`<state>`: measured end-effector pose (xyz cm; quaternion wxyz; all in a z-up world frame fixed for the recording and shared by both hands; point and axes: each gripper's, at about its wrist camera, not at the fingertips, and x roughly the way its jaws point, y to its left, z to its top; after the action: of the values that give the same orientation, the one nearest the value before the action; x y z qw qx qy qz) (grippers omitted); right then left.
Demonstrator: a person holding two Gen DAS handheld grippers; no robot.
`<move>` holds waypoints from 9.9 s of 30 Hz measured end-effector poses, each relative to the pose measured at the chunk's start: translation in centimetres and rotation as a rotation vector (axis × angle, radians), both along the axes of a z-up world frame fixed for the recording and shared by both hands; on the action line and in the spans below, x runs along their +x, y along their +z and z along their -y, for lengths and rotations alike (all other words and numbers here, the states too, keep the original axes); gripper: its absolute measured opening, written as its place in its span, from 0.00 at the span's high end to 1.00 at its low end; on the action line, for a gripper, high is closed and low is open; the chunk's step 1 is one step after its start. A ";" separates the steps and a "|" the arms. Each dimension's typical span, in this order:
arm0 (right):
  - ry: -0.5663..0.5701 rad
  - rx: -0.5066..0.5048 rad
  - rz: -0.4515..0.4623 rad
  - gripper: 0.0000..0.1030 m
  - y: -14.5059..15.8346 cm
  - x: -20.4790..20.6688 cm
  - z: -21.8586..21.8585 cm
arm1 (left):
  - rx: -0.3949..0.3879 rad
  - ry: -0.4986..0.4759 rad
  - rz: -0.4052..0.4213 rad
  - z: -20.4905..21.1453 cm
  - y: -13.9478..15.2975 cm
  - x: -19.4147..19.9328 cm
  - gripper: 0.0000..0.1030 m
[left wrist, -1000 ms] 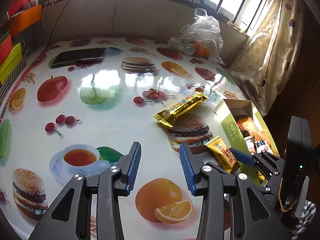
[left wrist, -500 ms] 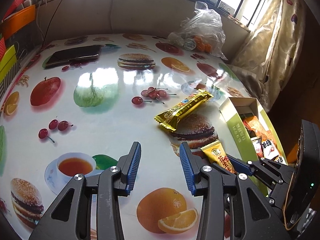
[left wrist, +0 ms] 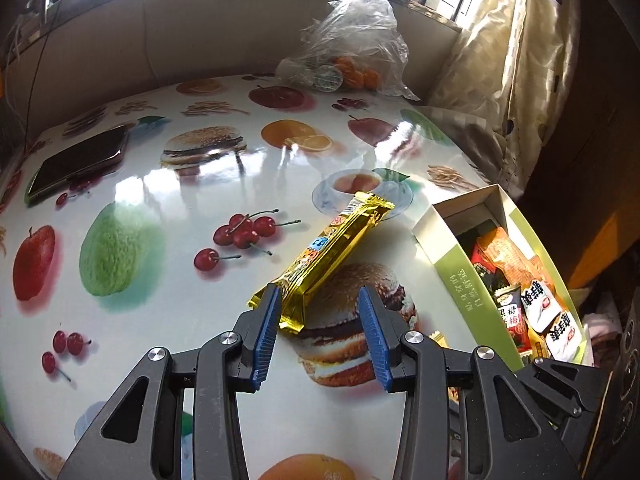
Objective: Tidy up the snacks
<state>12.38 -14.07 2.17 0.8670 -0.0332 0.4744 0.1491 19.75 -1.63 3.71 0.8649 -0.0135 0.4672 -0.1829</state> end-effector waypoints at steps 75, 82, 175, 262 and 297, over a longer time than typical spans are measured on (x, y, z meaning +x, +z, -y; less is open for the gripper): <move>-0.069 0.051 0.134 0.79 5.8 -5.2 2.1 | 0.014 0.007 0.163 0.8 6.8 -4.2 0.77; -0.112 0.056 0.160 0.79 6.8 -6.0 3.6 | 0.004 -0.005 0.181 1.5 7.7 -5.5 0.77; -0.274 -0.051 0.089 0.65 1.6 4.2 15.7 | 0.033 -0.151 -0.015 14.7 0.1 -1.3 0.66; -0.435 -0.090 0.132 0.40 -0.3 -16.0 10.5 | 0.095 0.030 0.063 7.7 -2.8 -19.9 0.45; -0.433 -0.090 0.132 0.40 -0.3 -16.0 10.6 | 0.088 0.034 0.061 7.6 -2.9 -19.9 0.45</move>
<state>-3.64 -24.64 1.90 0.9055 0.0212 0.4189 -0.0644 -0.12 -9.21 0.86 0.8815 0.0224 0.4479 -0.1476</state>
